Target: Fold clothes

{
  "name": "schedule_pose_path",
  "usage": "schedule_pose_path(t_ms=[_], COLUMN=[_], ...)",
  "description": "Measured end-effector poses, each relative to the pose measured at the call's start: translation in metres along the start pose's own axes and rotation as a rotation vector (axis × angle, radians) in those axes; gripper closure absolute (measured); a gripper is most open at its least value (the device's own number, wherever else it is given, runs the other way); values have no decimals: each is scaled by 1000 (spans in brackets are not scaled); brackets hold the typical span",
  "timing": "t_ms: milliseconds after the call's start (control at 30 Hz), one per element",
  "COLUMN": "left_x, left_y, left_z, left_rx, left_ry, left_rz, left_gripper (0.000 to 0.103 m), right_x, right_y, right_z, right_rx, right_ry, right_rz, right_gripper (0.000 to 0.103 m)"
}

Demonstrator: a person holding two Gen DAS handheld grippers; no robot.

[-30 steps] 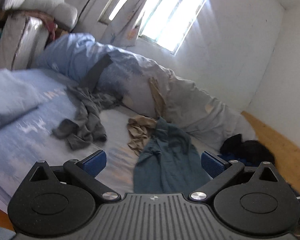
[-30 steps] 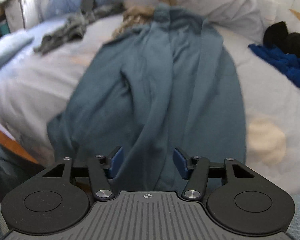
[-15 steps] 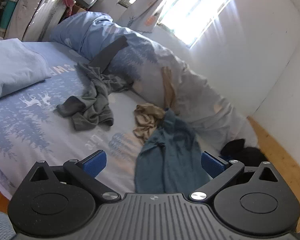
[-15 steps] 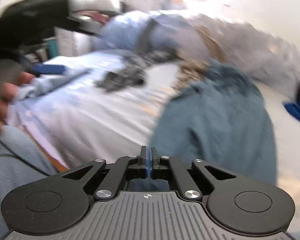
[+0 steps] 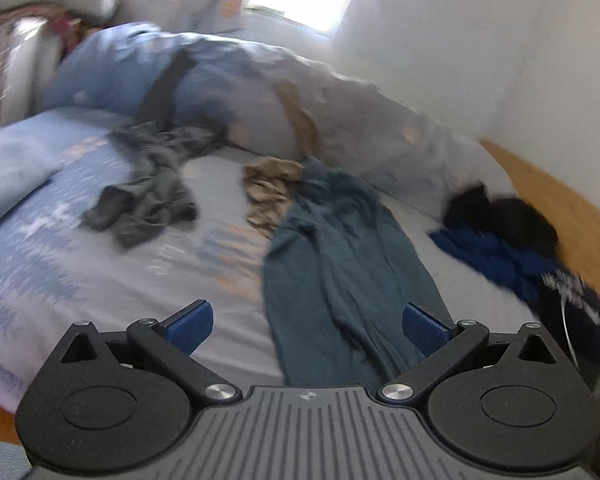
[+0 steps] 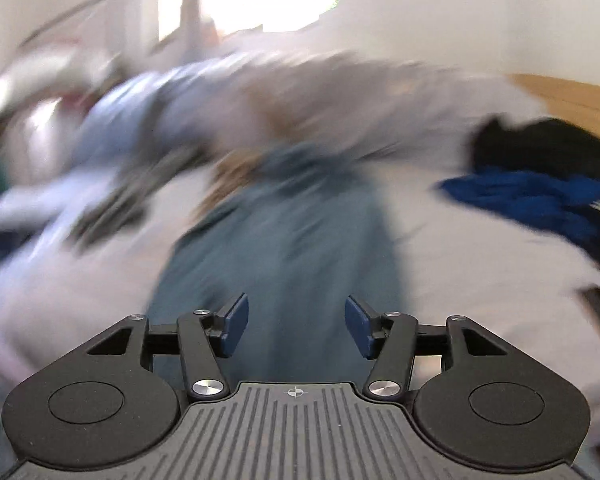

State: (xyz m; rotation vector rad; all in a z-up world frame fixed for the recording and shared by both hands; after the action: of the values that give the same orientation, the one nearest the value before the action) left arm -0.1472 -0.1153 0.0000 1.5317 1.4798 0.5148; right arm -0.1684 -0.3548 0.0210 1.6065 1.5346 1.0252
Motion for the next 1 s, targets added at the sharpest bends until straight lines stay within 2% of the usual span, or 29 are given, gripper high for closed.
schedule_pose_path(t_ms=[100, 167, 233, 333, 367, 533, 700, 833, 1000], left_x=[-38, -66, -91, -117, -122, -142, -149, -147, -152], left_y=[-26, -49, -74, -101, -107, -126, -147, -153, -166], left_z=[9, 16, 24, 39, 45, 69, 85, 95, 104], left_rx=[67, 113, 155, 183, 190, 221, 252, 253, 280], left_ry=[-70, -114, -129, -81, -65, -20, 28, 120, 136], left_rz=[116, 200, 281, 392, 403, 456, 534, 568, 606], left_gripper=[0, 0, 3, 16, 19, 20, 30, 40, 43], right_x=[-47, -60, -61, -53, -52, -55, -65, -66, -68], right_y=[8, -2, -5, -9, -11, -13, -15, -17, -18], right_z=[-1, 6, 10, 14, 16, 16, 20, 21, 21], right_rx=[-88, -77, -72, -100, -96, -107, -108, -107, -108], right_ry=[-79, -82, -67, 4, 12, 38, 45, 50, 42], right_rz=[129, 211, 226, 253, 262, 319, 392, 397, 407], right_gripper=[45, 45, 44, 35, 34, 34, 34, 33, 33])
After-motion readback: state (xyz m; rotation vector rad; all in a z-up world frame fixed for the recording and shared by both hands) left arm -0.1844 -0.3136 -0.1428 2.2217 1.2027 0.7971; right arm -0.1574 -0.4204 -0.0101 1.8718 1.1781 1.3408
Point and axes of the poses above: each gripper's, at about its wrist camera, not at the fingertips, and z roughly the way its jaws point, x to its left, y to its top, the point moved 10 cm from there along z, roughly the way its jaws point, and after that the axes turned 1 degree about -x, right-handed, at the moved point
